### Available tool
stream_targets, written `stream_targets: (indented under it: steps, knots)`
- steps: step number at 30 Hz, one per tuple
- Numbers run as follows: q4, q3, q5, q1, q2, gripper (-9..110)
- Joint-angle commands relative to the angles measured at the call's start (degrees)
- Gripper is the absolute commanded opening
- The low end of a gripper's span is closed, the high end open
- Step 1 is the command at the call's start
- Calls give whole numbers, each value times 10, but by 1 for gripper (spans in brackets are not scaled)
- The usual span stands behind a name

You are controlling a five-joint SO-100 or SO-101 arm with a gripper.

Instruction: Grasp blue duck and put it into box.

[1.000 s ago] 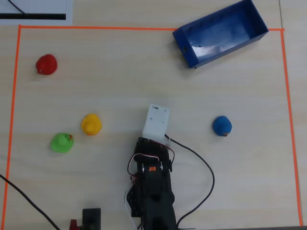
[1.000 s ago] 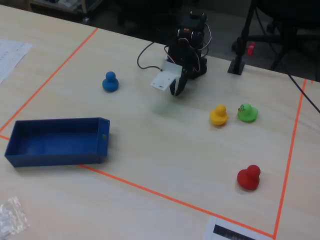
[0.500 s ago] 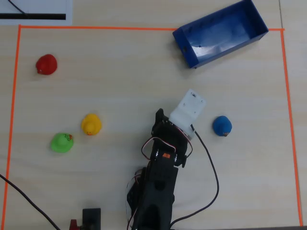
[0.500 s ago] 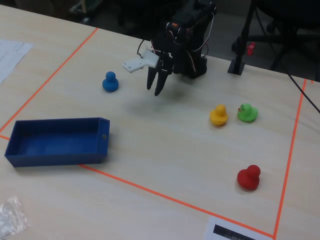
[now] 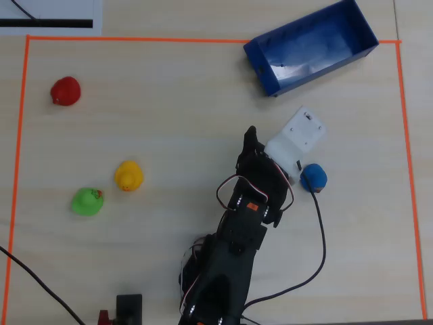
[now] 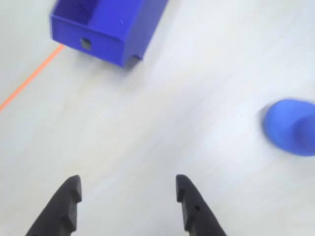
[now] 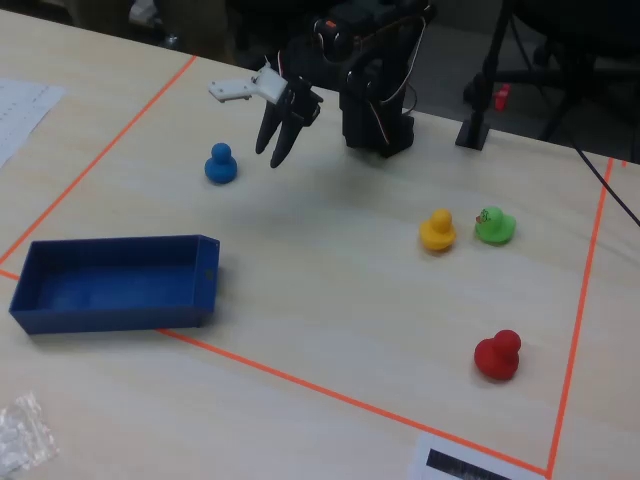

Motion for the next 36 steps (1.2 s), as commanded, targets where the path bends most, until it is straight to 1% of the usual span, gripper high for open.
stream_targets:
  steps: [1,3,8,12,18,21,25,29,33,36]
  knots:
    - [40,-136,-21,16,-15,27]
    - [31,-163,-38,44,-27,27]
    - [-68,-173,-86,135,-62,28]
    - [-106,-189,-118,200,-89,28]
    - [-261,-101,-175,272,-114,28]
    - [-333,-47,-192,286,-127,29]
    - [-374,11,-212,289,-127,29]
    - [-439,88,-237,275,-120,30]
    - [-474,129,-239,258,-124,30]
    - [-544,173,-243,249,-142,30]
